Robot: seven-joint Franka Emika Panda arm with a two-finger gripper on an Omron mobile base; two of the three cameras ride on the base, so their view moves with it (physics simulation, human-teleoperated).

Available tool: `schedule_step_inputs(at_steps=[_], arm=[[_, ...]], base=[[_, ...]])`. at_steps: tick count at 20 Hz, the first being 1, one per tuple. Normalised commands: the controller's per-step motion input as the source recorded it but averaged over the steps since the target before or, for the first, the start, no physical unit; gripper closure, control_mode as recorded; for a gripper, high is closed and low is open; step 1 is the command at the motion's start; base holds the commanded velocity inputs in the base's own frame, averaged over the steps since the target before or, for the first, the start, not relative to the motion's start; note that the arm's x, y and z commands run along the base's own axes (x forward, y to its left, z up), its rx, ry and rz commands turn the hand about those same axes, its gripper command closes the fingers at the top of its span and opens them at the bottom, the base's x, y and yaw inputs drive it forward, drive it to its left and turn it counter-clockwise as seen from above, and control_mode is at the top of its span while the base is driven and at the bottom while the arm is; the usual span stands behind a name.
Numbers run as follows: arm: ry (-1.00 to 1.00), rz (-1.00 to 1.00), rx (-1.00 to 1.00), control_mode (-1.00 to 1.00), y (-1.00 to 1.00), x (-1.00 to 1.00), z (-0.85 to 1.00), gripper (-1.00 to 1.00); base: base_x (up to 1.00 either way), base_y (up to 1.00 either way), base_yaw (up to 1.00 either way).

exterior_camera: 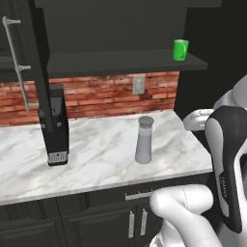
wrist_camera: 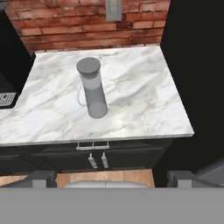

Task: There is a tray on the dining counter. Grab the cup, mug, and pitcher and place them on the tray. The pitcher may be placed next to the tray if it cannot fit the tray.

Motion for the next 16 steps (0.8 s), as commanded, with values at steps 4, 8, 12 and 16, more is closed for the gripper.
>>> schedule_step_inputs(at_steps=[4,8,12,16], arm=[[0.00,0.00,0.00,1.00,0.00,0.00,0.00,-1.00],[0.00,0.00,0.00,1.00,0.00,0.00,0.00,-1.00],[0.00,0.00,0.00,1.00,0.00,0.00,0.00,-1.00],[0.00,0.00,0.00,1.00,0.00,0.00,0.00,-1.00]], base=[[0.38,-0.21,0.03],[0.41,-0.17,0.00],[0.32,-0.23,0.00],[0.29,-0.10,0.00]])
